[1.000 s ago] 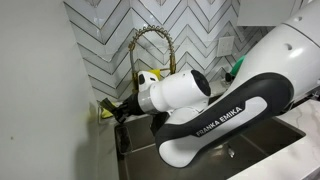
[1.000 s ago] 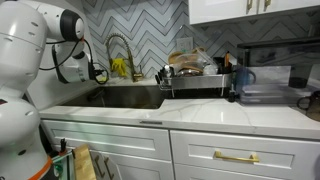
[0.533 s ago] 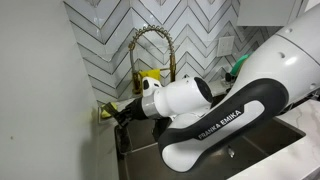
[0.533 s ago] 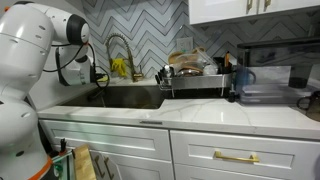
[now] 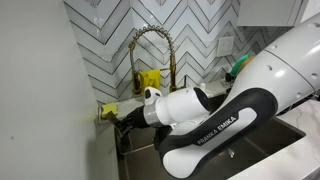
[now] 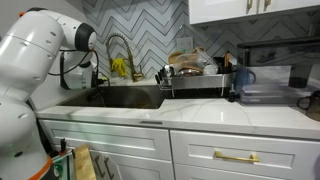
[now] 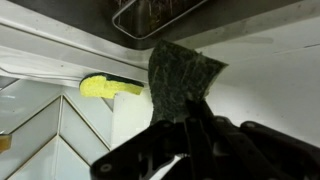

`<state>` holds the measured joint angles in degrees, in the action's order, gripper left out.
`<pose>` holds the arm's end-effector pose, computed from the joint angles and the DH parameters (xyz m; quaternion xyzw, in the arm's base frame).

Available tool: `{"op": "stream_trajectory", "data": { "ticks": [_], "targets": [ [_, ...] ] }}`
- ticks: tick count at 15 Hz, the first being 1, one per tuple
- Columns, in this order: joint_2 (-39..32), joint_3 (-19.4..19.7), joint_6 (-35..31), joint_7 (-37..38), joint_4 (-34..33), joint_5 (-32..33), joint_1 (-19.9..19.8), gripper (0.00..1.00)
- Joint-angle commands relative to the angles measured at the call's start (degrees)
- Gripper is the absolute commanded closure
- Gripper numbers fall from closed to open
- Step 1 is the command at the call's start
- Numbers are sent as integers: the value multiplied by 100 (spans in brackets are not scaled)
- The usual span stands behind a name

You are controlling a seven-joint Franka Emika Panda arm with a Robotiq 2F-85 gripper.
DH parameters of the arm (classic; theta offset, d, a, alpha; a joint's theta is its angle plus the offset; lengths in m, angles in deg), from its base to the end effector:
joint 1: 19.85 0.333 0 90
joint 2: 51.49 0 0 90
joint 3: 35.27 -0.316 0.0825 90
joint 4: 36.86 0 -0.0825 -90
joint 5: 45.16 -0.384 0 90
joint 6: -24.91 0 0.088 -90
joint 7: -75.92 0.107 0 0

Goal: Pick up a green sponge on the left of the tap and put it in the sponge holder on the left side of the sink

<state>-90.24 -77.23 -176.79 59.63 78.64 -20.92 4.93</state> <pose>0.2703 0.5872 0.3183 -0.6039 -0.6082 -0.3928 0.3335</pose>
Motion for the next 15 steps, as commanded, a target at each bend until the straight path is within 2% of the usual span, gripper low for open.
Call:
{"op": "stream_trajectory", "data": {
  "ticks": [1, 3, 6, 15],
  "targets": [
    [-335, 64, -35, 74, -237, 388, 14, 98],
    [-472, 118, -79, 8, -404, 529, 39, 98],
    [-774, -58, -31, -205, -698, 606, -49, 98],
    [-1591, -411, 112, -175, -1241, 1057, -202, 98]
  ]
}}
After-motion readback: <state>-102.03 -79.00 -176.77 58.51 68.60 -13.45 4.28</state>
